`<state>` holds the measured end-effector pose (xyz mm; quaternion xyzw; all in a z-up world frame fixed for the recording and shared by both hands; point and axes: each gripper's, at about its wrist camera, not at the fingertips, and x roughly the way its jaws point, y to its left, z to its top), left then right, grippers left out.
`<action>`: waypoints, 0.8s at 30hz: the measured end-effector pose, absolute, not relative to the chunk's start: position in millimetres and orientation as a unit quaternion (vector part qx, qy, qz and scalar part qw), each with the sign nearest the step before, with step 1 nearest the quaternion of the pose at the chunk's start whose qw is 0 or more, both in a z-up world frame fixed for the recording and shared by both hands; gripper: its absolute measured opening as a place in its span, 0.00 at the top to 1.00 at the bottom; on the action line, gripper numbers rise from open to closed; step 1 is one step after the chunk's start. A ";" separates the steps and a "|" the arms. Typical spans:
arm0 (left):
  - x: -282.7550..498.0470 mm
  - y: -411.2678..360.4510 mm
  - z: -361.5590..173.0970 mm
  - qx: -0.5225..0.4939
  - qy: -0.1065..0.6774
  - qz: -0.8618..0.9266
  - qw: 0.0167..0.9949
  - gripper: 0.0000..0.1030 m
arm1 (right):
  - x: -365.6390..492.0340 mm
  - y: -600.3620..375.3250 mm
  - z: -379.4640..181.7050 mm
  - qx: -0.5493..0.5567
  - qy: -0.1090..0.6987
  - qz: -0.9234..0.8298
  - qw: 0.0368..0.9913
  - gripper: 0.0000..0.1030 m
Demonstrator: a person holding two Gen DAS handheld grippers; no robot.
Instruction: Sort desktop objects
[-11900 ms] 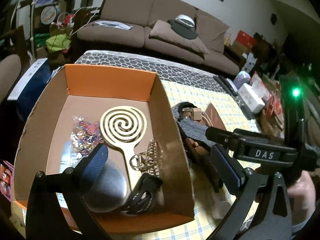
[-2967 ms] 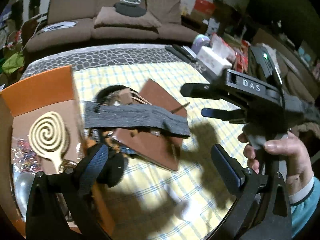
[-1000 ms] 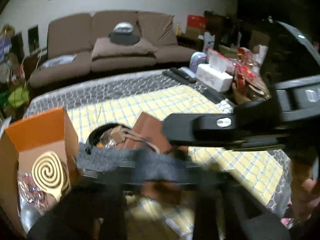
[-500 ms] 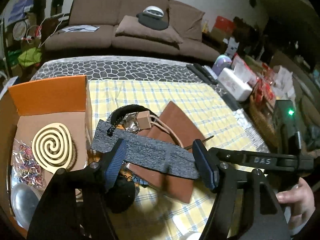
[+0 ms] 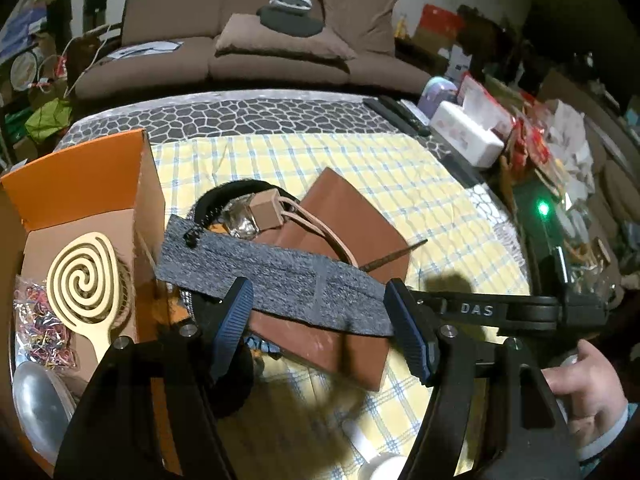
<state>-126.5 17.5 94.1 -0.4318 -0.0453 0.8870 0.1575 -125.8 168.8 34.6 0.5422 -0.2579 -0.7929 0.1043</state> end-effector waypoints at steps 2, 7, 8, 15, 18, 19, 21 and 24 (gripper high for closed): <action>-125.5 21.4 92.4 -0.435 -0.034 0.885 0.163 0.36 | -125.5 167.1 32.8 0.541 -0.259 -0.792 0.112 0.89; -117.2 41.0 89.2 -0.433 0.021 0.883 0.180 0.35 | -120.2 173.0 48.5 0.514 -0.290 -0.795 0.141 0.95; -114.5 46.8 88.9 -0.429 0.034 0.883 0.187 0.33 | -119.5 174.1 51.6 0.509 -0.301 -0.793 0.150 0.95; -88.8 86.0 91.6 -0.376 0.140 0.893 0.206 0.30 | -112.9 172.6 77.5 0.475 -0.372 -0.767 0.219 0.95; -85.8 85.9 94.9 -0.363 0.127 0.900 0.205 0.30 | -110.6 166.3 88.6 0.465 -0.396 -0.751 0.250 0.95; -85.3 84.5 96.3 -0.360 0.119 0.902 0.206 0.30 | -109.8 163.7 91.7 0.462 -0.407 -0.743 0.263 0.95; -85.4 80.2 99.6 -0.353 0.108 0.907 0.201 0.30 | -109.4 159.8 95.4 0.460 -0.419 -0.731 0.281 0.95; -88.0 71.5 103.0 -0.355 0.085 0.909 0.199 0.42 | -106.3 152.4 100.3 0.457 -0.430 -0.716 0.306 0.95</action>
